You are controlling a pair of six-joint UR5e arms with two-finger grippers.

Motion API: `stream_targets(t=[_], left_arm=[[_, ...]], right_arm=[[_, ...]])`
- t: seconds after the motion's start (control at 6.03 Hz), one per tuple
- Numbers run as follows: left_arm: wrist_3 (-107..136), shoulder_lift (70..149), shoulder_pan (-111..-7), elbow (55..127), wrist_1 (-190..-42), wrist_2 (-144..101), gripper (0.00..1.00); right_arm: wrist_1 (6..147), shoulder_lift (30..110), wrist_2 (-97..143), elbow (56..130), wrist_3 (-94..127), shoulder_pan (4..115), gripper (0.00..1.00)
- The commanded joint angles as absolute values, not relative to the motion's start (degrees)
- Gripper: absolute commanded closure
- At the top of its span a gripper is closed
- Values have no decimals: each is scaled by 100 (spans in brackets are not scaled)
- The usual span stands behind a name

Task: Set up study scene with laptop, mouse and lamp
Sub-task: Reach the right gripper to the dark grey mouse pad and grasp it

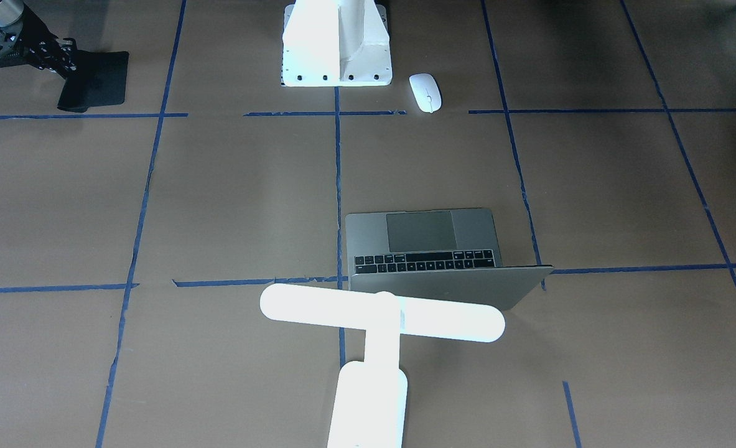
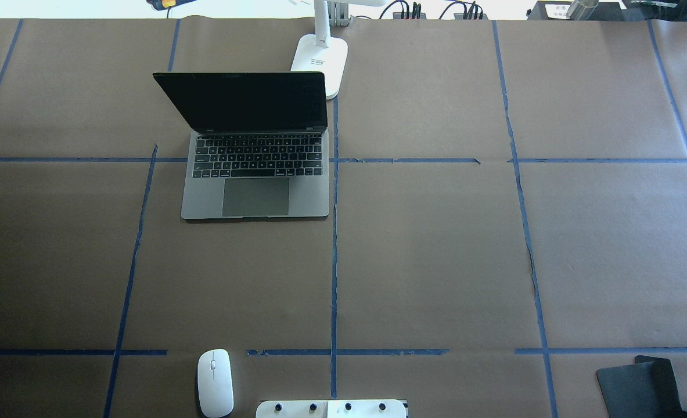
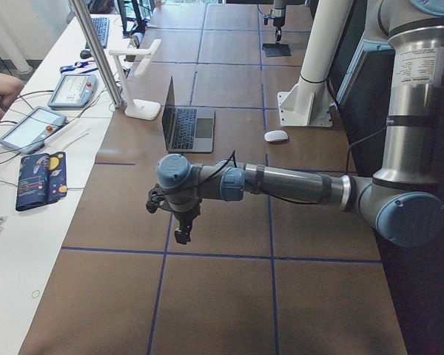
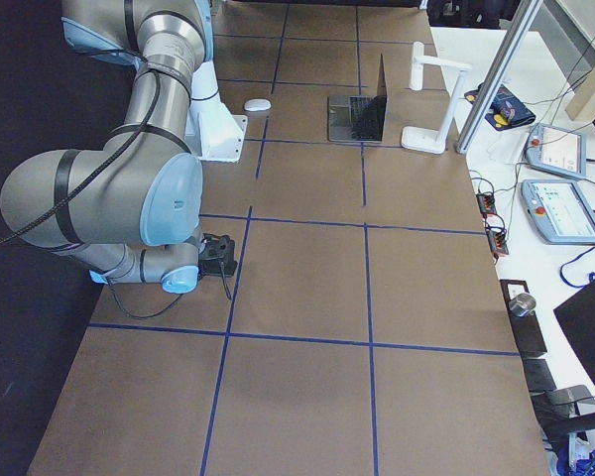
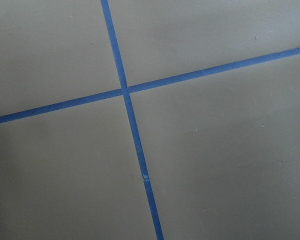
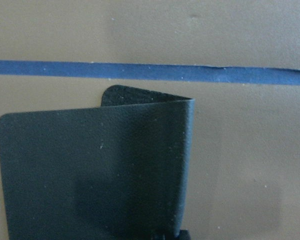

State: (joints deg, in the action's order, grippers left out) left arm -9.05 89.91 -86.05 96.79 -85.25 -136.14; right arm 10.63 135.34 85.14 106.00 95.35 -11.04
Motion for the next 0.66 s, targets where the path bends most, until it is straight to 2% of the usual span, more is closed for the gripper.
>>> stream_targets(t=[0.0, 0.5], left_arm=[[-905, 8991, -8604, 9677, -8525, -13614, 0], [-897, 8991, -8604, 9677, -8525, -13614, 0]], right_arm=[[1055, 13553, 8421, 10608, 9536, -1099, 100], [1037, 13510, 8051, 11309, 9527, -750, 100]])
